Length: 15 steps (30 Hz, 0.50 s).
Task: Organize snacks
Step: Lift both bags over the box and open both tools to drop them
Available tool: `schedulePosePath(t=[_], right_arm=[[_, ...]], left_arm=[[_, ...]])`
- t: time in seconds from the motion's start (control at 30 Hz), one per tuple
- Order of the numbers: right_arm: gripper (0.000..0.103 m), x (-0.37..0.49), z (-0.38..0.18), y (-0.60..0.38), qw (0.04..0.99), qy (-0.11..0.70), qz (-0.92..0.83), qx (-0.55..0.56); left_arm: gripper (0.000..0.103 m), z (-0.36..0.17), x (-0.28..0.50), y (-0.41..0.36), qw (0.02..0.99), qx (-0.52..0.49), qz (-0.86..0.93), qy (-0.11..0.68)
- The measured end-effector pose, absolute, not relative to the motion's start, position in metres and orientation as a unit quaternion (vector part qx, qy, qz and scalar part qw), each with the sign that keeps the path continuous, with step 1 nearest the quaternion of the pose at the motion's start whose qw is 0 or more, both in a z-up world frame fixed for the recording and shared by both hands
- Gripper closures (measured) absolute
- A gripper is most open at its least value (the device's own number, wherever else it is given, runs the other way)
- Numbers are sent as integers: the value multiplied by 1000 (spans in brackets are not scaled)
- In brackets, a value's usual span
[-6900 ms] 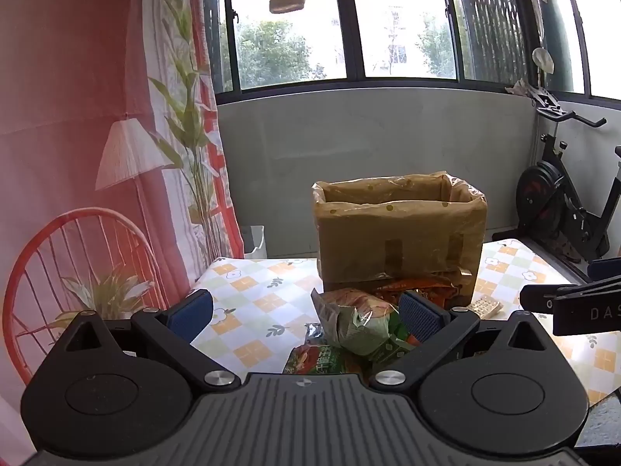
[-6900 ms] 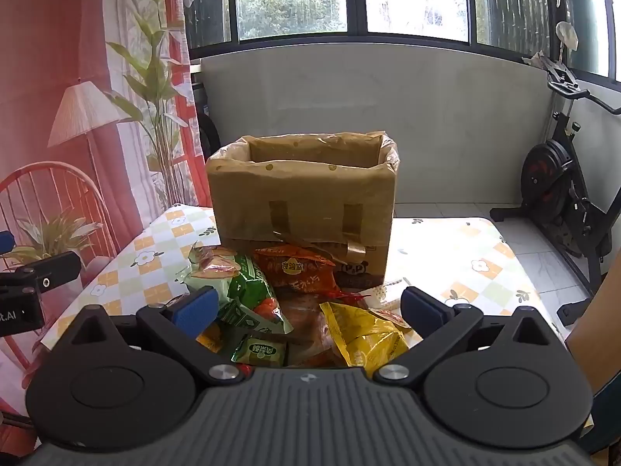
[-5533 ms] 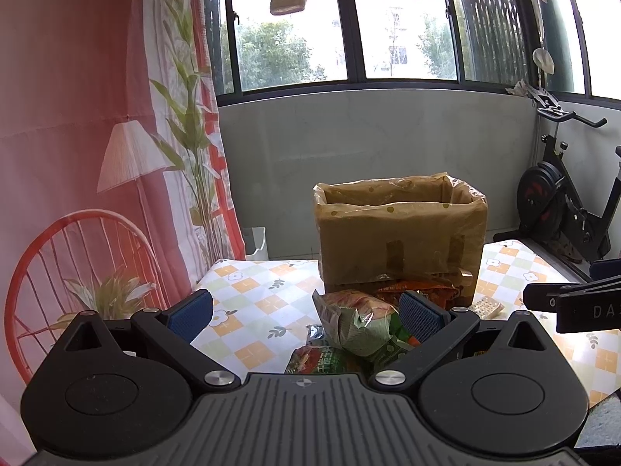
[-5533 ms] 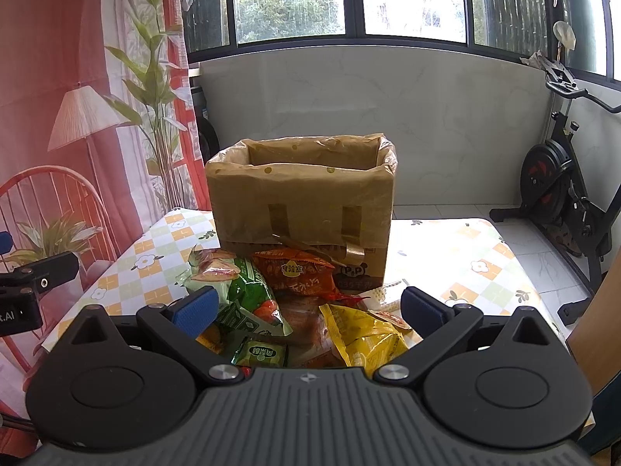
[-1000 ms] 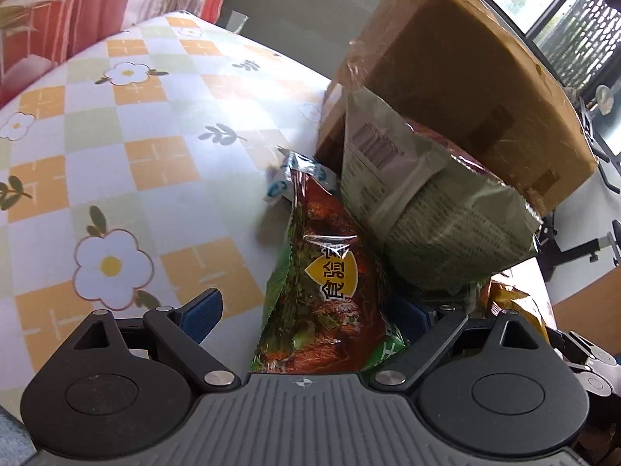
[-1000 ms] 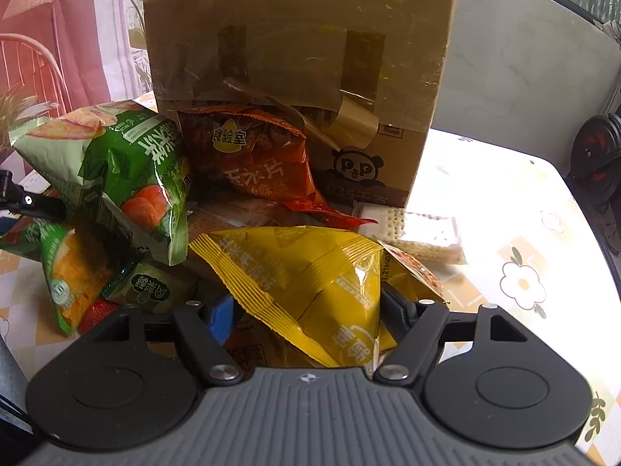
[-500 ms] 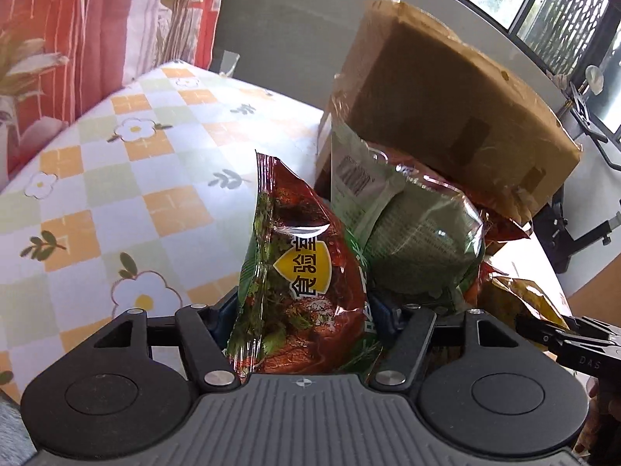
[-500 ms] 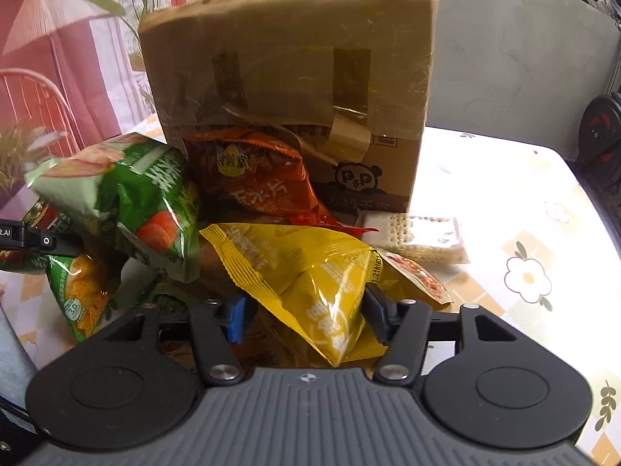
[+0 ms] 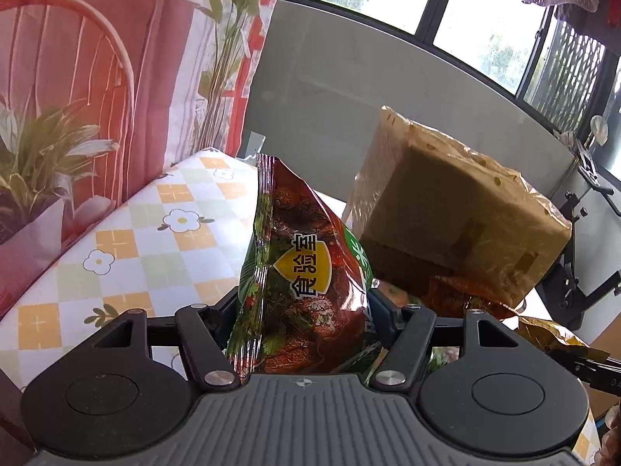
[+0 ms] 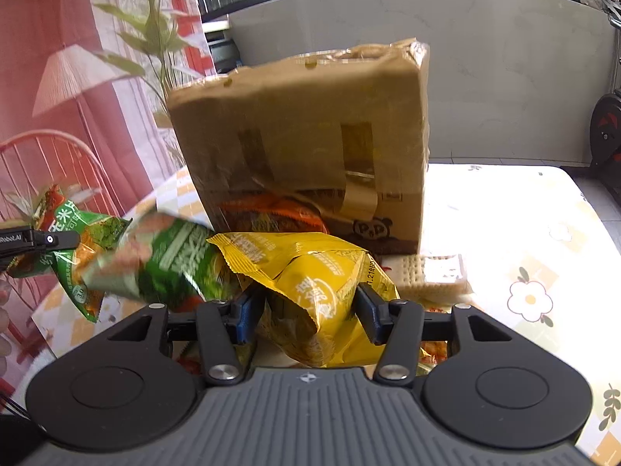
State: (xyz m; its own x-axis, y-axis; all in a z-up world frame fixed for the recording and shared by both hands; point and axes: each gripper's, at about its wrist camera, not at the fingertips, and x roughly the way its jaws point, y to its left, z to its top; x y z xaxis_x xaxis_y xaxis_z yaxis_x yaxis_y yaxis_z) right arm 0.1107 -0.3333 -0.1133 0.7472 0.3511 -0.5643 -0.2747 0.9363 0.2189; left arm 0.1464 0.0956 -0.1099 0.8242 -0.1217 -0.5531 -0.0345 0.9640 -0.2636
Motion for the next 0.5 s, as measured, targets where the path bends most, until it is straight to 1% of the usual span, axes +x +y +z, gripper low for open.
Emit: schedulePosePath(t=[0.17, 0.5], right_arm=[[50, 109, -96, -337, 941, 281, 174, 76], [52, 109, -76, -339, 949, 240, 186, 83]], left_arm=[[34, -96, 146, 96, 953, -128, -19, 272], [34, -66, 132, 93, 966, -120, -26, 226]])
